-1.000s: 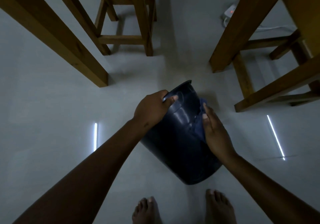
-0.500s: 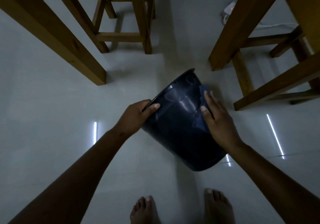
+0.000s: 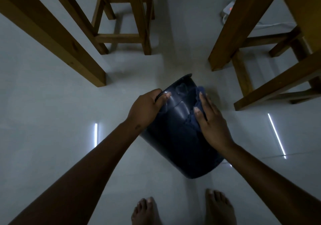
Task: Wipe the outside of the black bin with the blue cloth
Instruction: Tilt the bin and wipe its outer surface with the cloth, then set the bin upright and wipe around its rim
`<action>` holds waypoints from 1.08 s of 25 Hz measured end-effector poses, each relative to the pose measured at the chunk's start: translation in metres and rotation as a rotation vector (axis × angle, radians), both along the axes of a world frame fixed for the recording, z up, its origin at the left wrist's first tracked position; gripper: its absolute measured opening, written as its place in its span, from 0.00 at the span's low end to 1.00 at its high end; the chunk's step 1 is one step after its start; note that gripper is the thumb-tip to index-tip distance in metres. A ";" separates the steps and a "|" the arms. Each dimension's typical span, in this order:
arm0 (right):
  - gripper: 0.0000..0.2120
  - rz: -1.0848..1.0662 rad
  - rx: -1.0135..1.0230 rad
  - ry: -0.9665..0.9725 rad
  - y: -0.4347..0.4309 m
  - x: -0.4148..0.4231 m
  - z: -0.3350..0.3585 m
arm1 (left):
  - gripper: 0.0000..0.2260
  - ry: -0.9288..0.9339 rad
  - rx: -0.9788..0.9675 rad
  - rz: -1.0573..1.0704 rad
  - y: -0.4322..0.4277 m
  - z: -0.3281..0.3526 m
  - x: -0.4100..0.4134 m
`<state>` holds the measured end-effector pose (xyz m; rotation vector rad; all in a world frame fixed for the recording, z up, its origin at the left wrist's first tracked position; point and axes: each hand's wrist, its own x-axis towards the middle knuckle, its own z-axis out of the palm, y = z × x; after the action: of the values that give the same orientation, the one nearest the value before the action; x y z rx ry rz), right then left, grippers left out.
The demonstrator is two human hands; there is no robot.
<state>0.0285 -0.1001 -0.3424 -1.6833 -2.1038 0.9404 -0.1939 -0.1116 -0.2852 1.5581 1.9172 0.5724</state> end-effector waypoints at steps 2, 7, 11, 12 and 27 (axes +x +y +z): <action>0.25 0.031 0.104 -0.061 -0.020 -0.002 -0.001 | 0.16 0.028 -0.009 -0.002 -0.002 -0.004 -0.002; 0.26 0.226 0.368 -0.133 -0.074 -0.018 0.000 | 0.16 0.004 -0.042 0.003 -0.012 -0.011 -0.017; 0.27 0.269 0.236 0.216 -0.078 -0.018 0.016 | 0.16 -0.006 0.005 0.057 -0.030 0.005 -0.014; 0.25 0.194 0.188 0.286 -0.073 -0.017 0.027 | 0.16 0.024 0.019 0.070 -0.033 0.013 -0.014; 0.24 0.034 0.238 0.258 -0.060 0.015 0.065 | 0.07 0.342 0.161 -0.476 -0.078 -0.002 0.036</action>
<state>0.0438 -0.1597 -0.2772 -1.3370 -1.9882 0.8290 -0.1576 -0.1897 -0.2873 2.2444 1.6628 0.2673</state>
